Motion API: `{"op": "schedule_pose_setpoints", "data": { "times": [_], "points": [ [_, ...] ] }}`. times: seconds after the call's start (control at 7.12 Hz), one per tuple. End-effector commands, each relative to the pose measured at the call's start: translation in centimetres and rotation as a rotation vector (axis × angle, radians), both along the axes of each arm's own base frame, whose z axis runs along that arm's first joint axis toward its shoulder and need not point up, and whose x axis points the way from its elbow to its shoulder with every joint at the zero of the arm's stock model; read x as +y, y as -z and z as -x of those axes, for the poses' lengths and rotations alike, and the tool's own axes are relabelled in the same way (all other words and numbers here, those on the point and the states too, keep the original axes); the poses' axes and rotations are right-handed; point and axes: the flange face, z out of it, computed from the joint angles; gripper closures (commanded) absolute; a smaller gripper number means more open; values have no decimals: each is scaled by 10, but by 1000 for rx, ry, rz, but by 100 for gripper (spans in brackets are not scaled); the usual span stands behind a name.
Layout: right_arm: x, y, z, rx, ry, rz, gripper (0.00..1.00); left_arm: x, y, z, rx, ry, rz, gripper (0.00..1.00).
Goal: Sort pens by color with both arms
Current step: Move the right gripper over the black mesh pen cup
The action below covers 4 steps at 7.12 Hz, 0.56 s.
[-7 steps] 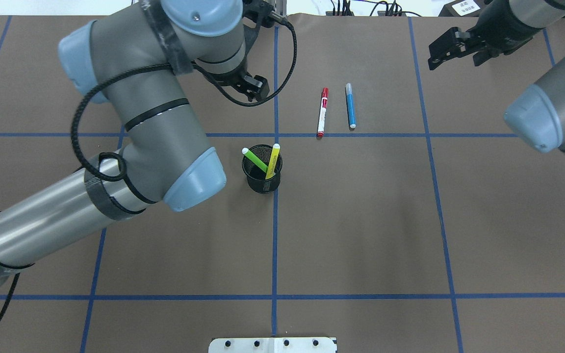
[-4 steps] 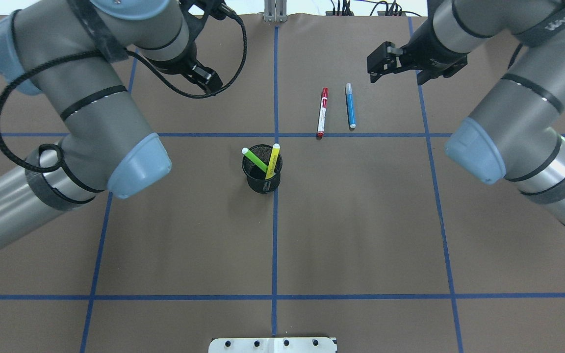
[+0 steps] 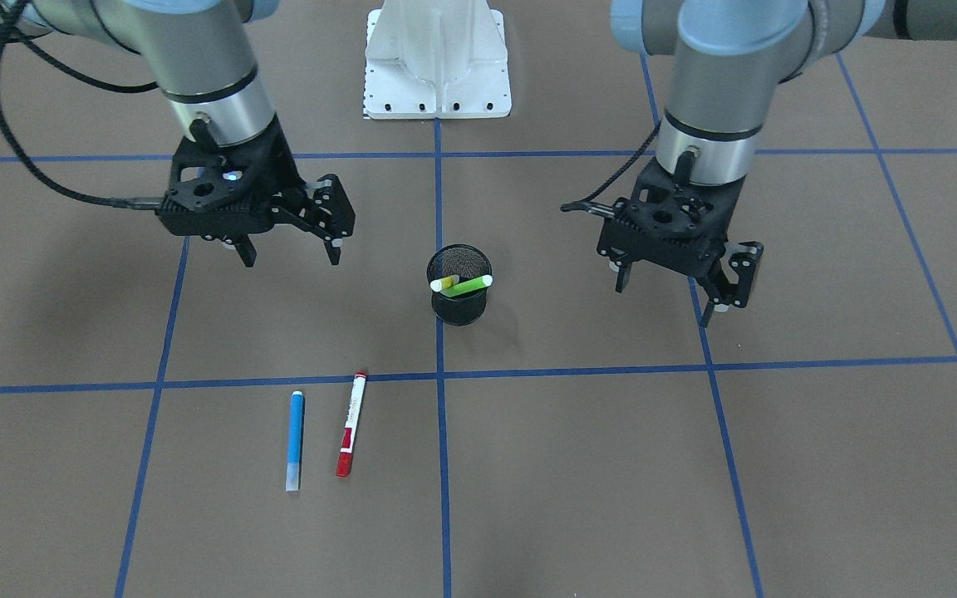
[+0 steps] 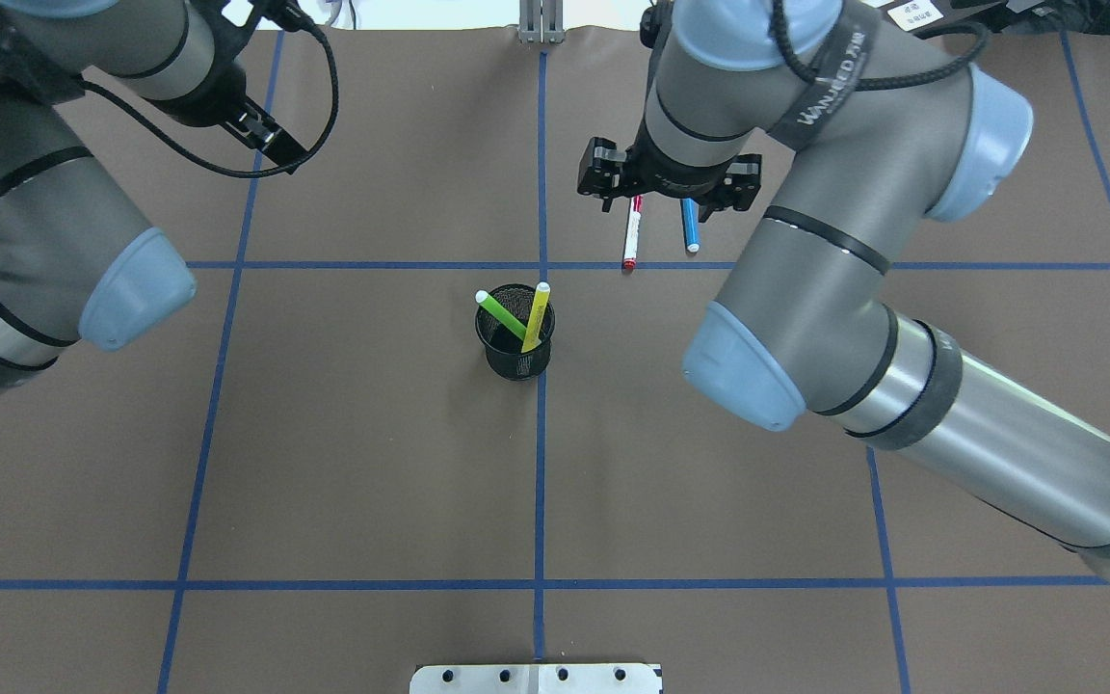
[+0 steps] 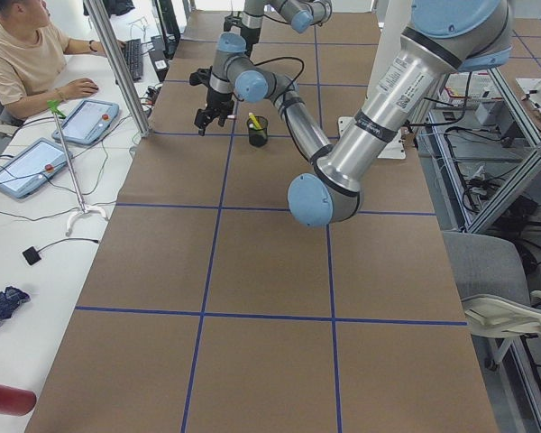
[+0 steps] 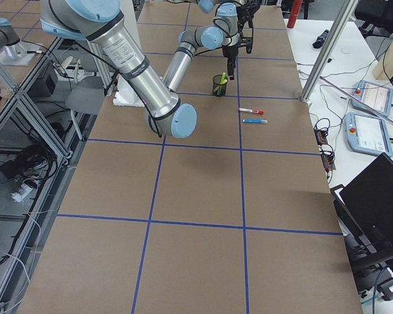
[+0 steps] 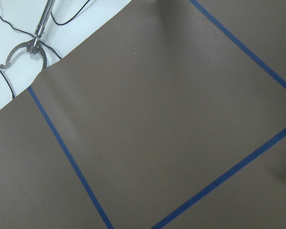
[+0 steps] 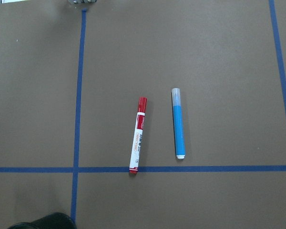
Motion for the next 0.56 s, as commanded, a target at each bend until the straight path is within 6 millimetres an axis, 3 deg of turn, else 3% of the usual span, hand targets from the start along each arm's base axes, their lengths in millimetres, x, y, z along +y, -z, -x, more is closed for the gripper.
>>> {"op": "schedule_pose_setpoints", "data": {
  "times": [0.0, 0.28, 0.42],
  "points": [
    [-34, 45, 68, 30, 45, 108, 1, -3, -40, 22, -16, -30, 4, 0],
    [-49, 82, 97, 30, 70, 213, 1, -7, -45, 30, -22, -15, 11, 0],
    [-54, 91, 114, 23, 106, 287, 2, -12, -48, 36, -35, -25, -2, 0]
  ]
}}
